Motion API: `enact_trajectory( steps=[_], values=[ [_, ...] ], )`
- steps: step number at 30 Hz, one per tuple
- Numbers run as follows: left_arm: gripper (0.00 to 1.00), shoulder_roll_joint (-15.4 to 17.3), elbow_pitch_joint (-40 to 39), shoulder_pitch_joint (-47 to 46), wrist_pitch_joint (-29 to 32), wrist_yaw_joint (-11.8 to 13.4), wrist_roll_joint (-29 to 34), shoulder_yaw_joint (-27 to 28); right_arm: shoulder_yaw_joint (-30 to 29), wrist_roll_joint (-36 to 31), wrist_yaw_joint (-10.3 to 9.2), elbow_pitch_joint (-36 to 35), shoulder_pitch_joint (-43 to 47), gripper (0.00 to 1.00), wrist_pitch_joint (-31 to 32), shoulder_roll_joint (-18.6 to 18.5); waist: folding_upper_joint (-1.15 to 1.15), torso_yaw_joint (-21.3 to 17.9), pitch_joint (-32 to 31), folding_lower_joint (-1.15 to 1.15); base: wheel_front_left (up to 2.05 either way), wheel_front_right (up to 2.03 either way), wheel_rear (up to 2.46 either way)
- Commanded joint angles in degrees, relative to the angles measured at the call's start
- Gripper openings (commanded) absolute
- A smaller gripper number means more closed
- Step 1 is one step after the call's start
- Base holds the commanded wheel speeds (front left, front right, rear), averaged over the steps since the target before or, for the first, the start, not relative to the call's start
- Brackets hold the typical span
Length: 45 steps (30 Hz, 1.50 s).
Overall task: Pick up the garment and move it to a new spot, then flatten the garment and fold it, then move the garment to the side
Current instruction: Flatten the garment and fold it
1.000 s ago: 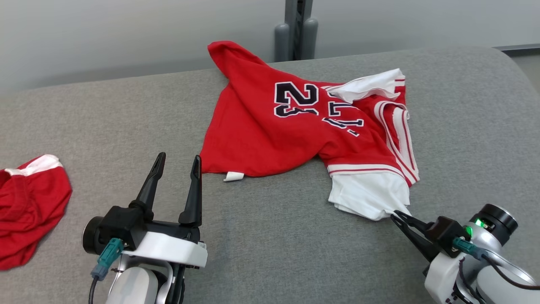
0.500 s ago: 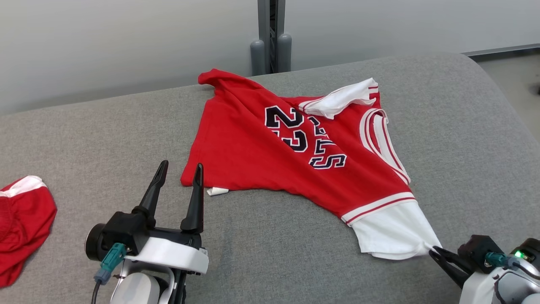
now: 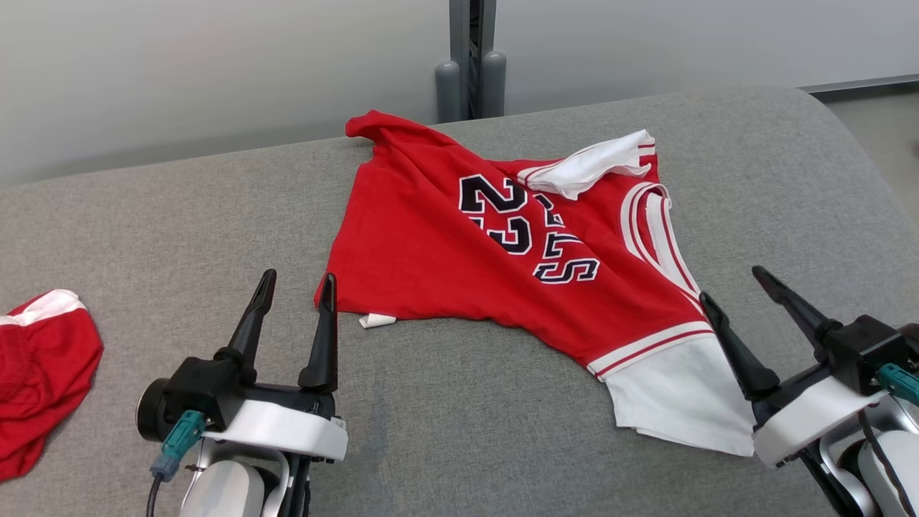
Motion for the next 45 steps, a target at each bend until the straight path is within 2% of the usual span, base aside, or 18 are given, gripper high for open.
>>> enact_trajectory(
  steps=[1, 4, 7, 12, 18, 22, 31, 35, 41, 42, 43, 44, 45],
  values=[
    [1.00, 0.20, -0.16, -1.00, -0.22, -0.49, 0.18, 0.33, -1.96, -1.31, -0.01, 0.67, -0.25, 1.00, -1.93, 1.96, 0.00, 0.08, 0.06, 0.00, 0.00, 0.00, 0.00],
    [1.00, 0.21, -0.03, -1.10, -0.22, -0.45, 0.55, 0.56, -7.54, -4.17, -0.01, 2.77, -0.30, 1.00, -4.96, 6.97, 0.00, 0.19, 0.07, 0.00, 0.00, 0.00, 0.00],
    [1.00, 0.23, 0.32, -1.16, -0.22, -0.24, 0.24, 0.50, -10.28, -6.64, -0.01, 4.59, 0.54, 1.00, -6.44, 11.70, 0.00, 0.36, 0.30, 0.00, 0.00, 0.00, 0.00],
    [1.00, 0.23, 3.64, -1.05, -0.21, 0.95, 1.52, 0.77, -10.81, -9.25, -0.01, 6.18, 1.03, 1.00, -7.47, 15.21, 0.00, -0.29, 1.06, 0.00, 0.00, 0.00, 0.00],
    [1.00, 0.34, 12.84, -3.52, -0.23, 2.18, 2.89, 0.98, -10.75, -8.93, -0.01, 6.13, 0.22, 1.00, -7.83, 15.87, 0.00, -1.87, 2.58, 0.00, 0.00, 0.00, 0.00],
    [1.00, 0.91, 20.10, -8.28, 0.36, 1.71, 2.21, 1.55, -11.05, -9.06, -0.01, 5.73, -0.12, 1.00, -7.86, 16.24, 0.00, -3.44, 4.47, 0.00, 0.00, 0.00, 0.00],
    [1.00, 3.47, 32.17, -17.31, 6.29, 2.03, 1.05, 2.73, -11.72, -9.74, -0.01, 4.88, 0.43, 1.00, -7.84, 17.84, 0.00, -6.04, 7.71, 0.00, 0.00, 0.00, 0.00],
    [1.00, 3.90, 35.05, -19.15, 7.76, 1.25, 1.07, 1.98, -11.95, -9.32, -0.01, 4.90, 0.13, 1.00, -7.85, 18.31, 0.00, -6.50, 8.21, 0.00, 0.00, 0.00, 0.00],
    [1.00, 3.78, 38.15, -20.25, 8.81, -1.34, 0.38, 0.64, -12.57, -9.91, -0.01, 5.19, 0.32, 1.00, -7.85, 18.40, 0.00, -6.45, 8.41, 0.00, 0.00, 0.00, 0.00],
    [0.72, 3.68, 38.48, -20.35, 8.95, -1.76, 0.22, 0.42, -12.65, -10.01, -0.01, 5.22, 0.36, 1.00, -7.85, 18.46, 0.00, -6.40, 8.38, 0.00, 0.00, 0.00, 0.00],
    [0.34, 3.55, 38.76, -20.38, 8.93, -1.95, 0.10, 0.25, -12.73, -10.06, -0.01, 5.29, 0.39, 1.00, -7.85, 18.51, 0.00, -6.34, 8.33, 0.00, 0.00, 0.00, 0.00],
    [0.13, 3.43, 39.00, -20.41, 8.92, -2.16, 0.01, 0.08, -12.80, -10.06, -0.01, 5.36, 0.40, 1.00, -7.85, 18.58, 0.00, -6.28, 8.26, 0.00, 0.00, 0.00, 0.00],
    [0.00, 3.36, 39.20, -20.49, 8.93, -2.39, -0.03, -0.09, -12.84, -10.23, -0.01, 5.43, 0.43, 1.00, -7.85, 18.64, 0.00, -6.23, 8.18, 0.00, 0.00, 0.00, 0.00]
  ],
)
